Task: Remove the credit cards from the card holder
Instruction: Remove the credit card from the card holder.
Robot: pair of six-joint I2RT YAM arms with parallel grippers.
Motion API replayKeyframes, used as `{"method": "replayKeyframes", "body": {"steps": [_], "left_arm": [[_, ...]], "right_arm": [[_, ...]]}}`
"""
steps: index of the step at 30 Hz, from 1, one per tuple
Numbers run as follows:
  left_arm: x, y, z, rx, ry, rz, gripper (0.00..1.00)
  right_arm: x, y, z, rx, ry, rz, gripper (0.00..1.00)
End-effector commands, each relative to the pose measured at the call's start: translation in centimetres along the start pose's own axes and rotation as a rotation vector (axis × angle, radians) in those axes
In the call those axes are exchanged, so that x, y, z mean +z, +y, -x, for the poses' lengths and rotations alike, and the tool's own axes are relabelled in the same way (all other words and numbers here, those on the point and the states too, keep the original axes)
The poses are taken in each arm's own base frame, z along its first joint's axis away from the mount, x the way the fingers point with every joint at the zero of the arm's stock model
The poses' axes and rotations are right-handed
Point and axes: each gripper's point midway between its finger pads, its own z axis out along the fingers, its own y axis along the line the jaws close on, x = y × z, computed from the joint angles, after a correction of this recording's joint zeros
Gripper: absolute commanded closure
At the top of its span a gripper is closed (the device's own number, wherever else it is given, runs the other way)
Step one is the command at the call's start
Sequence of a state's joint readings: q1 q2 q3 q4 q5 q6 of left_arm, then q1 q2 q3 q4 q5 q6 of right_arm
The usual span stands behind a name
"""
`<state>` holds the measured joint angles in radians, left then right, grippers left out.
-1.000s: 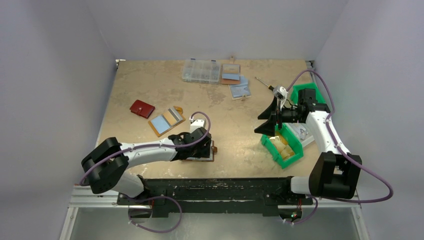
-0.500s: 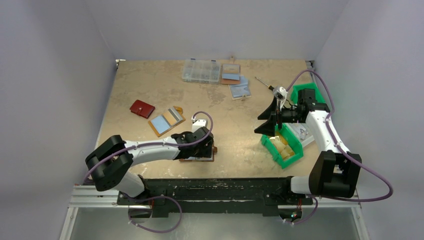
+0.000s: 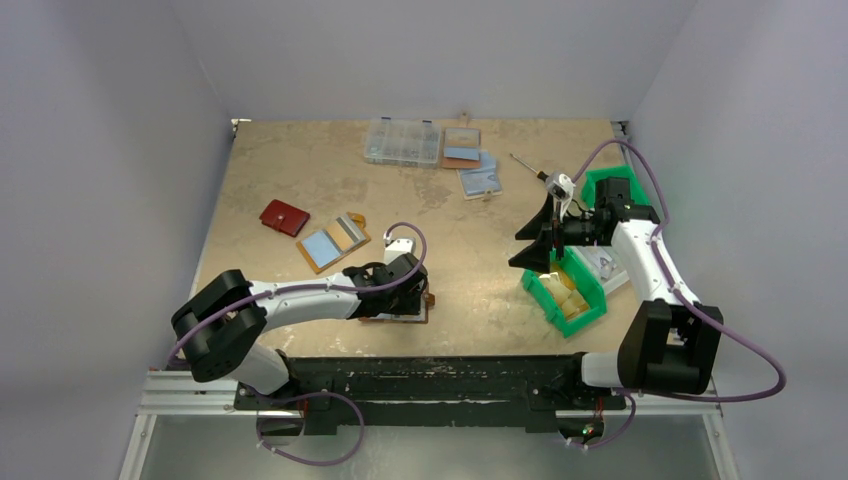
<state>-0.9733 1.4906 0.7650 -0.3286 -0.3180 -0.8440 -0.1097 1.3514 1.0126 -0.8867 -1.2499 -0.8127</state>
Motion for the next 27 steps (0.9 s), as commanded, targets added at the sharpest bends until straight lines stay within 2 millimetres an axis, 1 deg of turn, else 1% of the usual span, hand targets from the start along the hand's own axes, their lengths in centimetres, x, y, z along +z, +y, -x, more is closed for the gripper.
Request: {"method": "replayKeyframes", "body": {"steps": [1,5,11,15,21,24,27], "left_arm": [[-0.4,-0.5,0.6,0.012,-0.014,-0.012,0.53],[-0.8,-0.7,1.0,0.005,-0.032,-0.026,0.55],[-1.8,-1.5,1.6,-0.024,-0.067,-0.101,0.57],[-2.2,-1.9,1.8,-0.040,-0.078,-0.141,0.58],[-2.2,-2.4,1.7,-0.055,-0.081,-0.194,0.61],[-2.2,-2.8,1.7,-0.061,-0.082,-0.227,0.61],[-2.1,-3.0,1.6,-0.063,-0.081,-0.250,0.62]], "right_arm": [[-0.2,0.2,1.4,-0.043,-0.022,0.012,0.01],[-0.2,0.2,1.4,-0.045,-0.022,0.013,0.01],[-0.2,0.3,1.3,-0.044,-0.020,0.015,0.01],[-0.2,0.3,1.2,-0.041,-0.014,0.015,0.01],[-0.2,0.3,0.7,-0.033,0.001,0.023,0.01],[0.3,0.6,0.4,-0.035,0.016,0.046,0.01],[1.8,1.1,-0.2,-0.060,0.072,0.089,0.01]]}}
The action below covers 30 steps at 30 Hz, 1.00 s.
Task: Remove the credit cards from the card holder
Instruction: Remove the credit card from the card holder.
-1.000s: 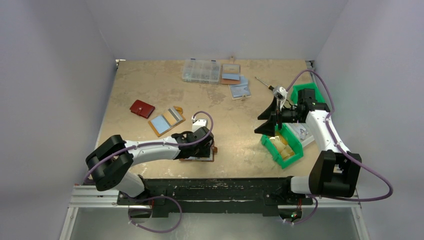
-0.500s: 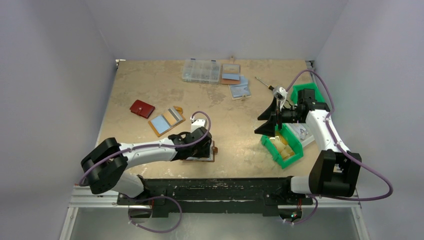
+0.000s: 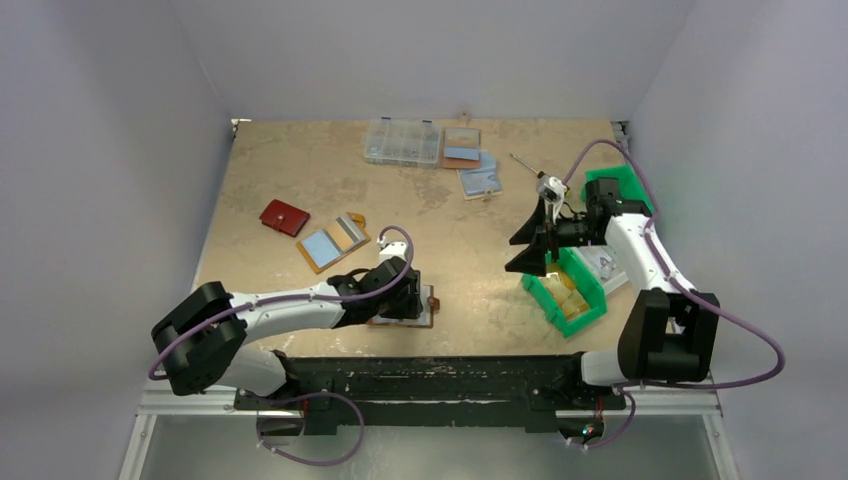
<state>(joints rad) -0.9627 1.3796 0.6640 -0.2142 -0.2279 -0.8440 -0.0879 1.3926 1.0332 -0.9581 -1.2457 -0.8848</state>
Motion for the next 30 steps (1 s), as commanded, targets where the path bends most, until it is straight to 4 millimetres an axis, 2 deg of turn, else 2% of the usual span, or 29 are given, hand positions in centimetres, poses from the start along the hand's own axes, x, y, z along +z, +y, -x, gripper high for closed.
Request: {"method": "replayKeyframes", "body": {"steps": [1,6,8,13,16,18,19,21,23,26,30], "left_arm": [[-0.5,-2.1,1.6,-0.017,-0.056,-0.112,0.62],[-0.6,-2.0,1.4,-0.023,-0.056,-0.132,0.63],[-0.7,-1.8,1.4,-0.026,-0.060,-0.139,0.63],[-0.9,-1.6,1.3,-0.039,-0.066,-0.160,0.64],[-0.9,-1.5,1.3,-0.044,-0.072,-0.175,0.64],[-0.9,-1.4,1.1,-0.045,-0.067,-0.184,0.64],[-0.9,-1.9,1.5,-0.049,-0.081,-0.205,0.64],[-1.0,-2.1,1.6,-0.051,-0.090,-0.220,0.65],[-1.1,-2.1,1.7,-0.054,-0.095,-0.230,0.65],[-1.2,-2.2,1.8,-0.059,-0.101,-0.243,0.65],[-1.1,-2.3,1.8,-0.064,-0.104,-0.258,0.65]], "right_arm": [[2.1,1.1,0.3,-0.074,0.067,0.073,0.01],[5.9,1.2,-0.3,-0.076,0.190,0.127,0.04],[7.5,1.2,-0.4,-0.104,0.239,0.136,0.02],[10.9,0.4,0.3,-0.211,0.256,0.081,0.01],[13.0,0.3,-0.1,-0.216,0.288,0.084,0.01],[14.3,0.2,-0.9,-0.211,0.333,0.077,0.10],[15.0,0.2,-1.2,-0.204,0.349,0.077,0.18],[16.3,0.3,-1.7,-0.163,0.366,0.066,0.58],[17.0,0.1,-2.4,-0.133,0.380,0.058,0.77],[17.5,-0.1,-3.4,-0.090,0.382,0.030,0.90],[18.5,0.6,-5.1,-0.039,0.404,0.041,0.94]]}}
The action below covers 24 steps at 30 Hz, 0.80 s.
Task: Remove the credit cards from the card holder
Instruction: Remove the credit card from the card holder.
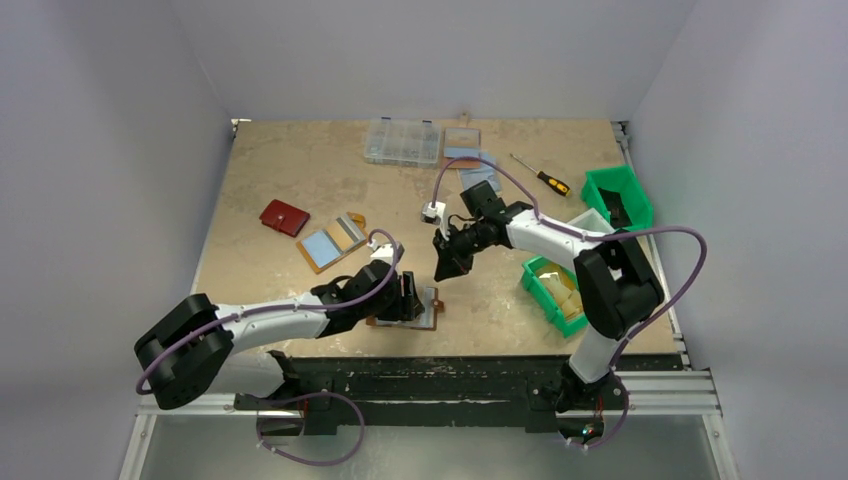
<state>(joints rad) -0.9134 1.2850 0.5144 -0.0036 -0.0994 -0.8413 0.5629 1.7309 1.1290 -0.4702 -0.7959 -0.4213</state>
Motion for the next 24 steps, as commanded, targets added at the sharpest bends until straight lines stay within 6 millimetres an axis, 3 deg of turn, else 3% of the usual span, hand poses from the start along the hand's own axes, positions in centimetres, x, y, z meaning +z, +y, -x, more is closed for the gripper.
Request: {"method": "replayKeyframes", "body": {"steps": [1,7,18,19,20,21,24], "left_arm": [[-0.3,-1.9,1.8,-0.002,-0.066,-0.090,0.65],[-0.4,-1.8,2.0,-0.006,-0.071,-0.092,0.65],[-0.4,-1.6,2.0,-0.011,-0.073,-0.093,0.65],[-0.4,-1.6,2.1,-0.013,-0.074,-0.093,0.65],[-0.4,-1.6,2.0,-0.015,-0.076,-0.096,0.65],[-0.4,-1.6,1.9,-0.018,-0.075,-0.098,0.65],[-0.5,-1.7,2.0,-0.025,-0.079,-0.106,0.63]], "right_arm": [[1.2,0.0,0.7,0.044,-0.030,-0.021,0.94],[2.9,0.0,-0.1,0.120,0.001,-0.012,0.96],[3.8,-0.6,-1.3,0.188,0.028,-0.018,0.99],[3.9,-0.5,-1.3,0.192,0.029,-0.012,0.99],[2.8,0.2,0.3,0.157,-0.012,-0.013,0.99],[3.9,-0.1,-1.0,0.194,0.018,0.006,0.99],[4.3,0.3,-1.1,0.220,0.013,0.033,0.99]]}}
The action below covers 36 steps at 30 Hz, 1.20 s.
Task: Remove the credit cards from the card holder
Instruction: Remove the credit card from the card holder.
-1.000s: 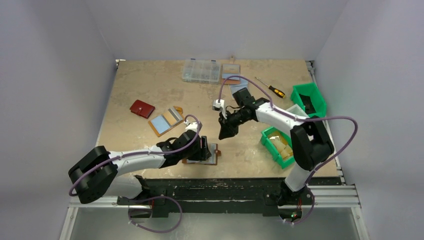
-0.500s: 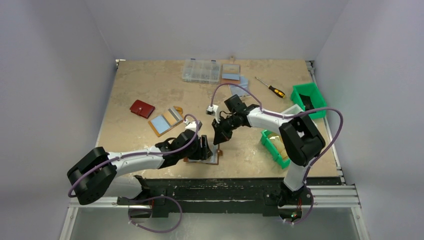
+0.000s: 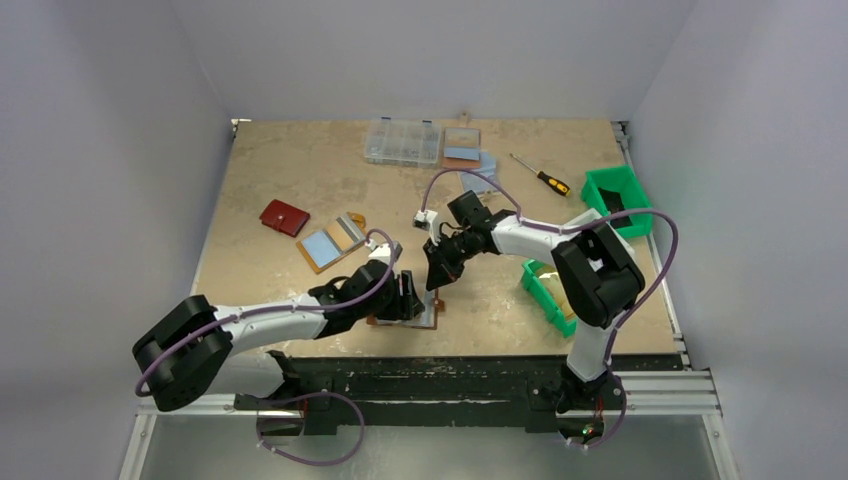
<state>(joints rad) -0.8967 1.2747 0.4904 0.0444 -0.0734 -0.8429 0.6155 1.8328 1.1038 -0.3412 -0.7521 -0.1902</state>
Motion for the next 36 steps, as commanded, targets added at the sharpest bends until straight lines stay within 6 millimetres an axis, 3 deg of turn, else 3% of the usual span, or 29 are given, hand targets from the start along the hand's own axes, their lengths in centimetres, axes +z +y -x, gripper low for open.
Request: {"method": "replayKeyframes", "body": {"steps": [1,8,17,19,23,30,36], "left_arm": [[-0.5,-1.5,1.7,-0.010,-0.065,-0.074,0.61],[-0.6,-1.8,1.6,-0.029,-0.069,-0.094,0.27],[0.0,-1.1,1.3,-0.037,-0.053,-0.056,0.23],[0.2,-0.8,1.3,-0.039,-0.053,-0.033,0.25],[0.2,-0.3,1.5,-0.043,-0.055,0.008,0.47],[-0.1,0.7,1.8,-0.056,-0.063,0.069,0.67],[-0.4,1.7,1.5,-0.076,-0.050,0.101,0.69]], "right_arm": [[0.7,1.0,0.4,0.035,-0.023,0.062,0.99],[1.2,2.7,0.9,0.119,-0.061,0.174,0.98],[1.7,3.4,1.0,0.207,-0.065,0.236,0.95],[1.9,3.6,1.0,0.209,-0.058,0.243,0.95],[2.2,4.2,1.0,0.208,-0.051,0.276,0.94],[2.0,4.4,1.2,0.176,-0.043,0.286,0.89],[1.8,4.1,1.2,0.129,-0.032,0.267,0.88]]}}
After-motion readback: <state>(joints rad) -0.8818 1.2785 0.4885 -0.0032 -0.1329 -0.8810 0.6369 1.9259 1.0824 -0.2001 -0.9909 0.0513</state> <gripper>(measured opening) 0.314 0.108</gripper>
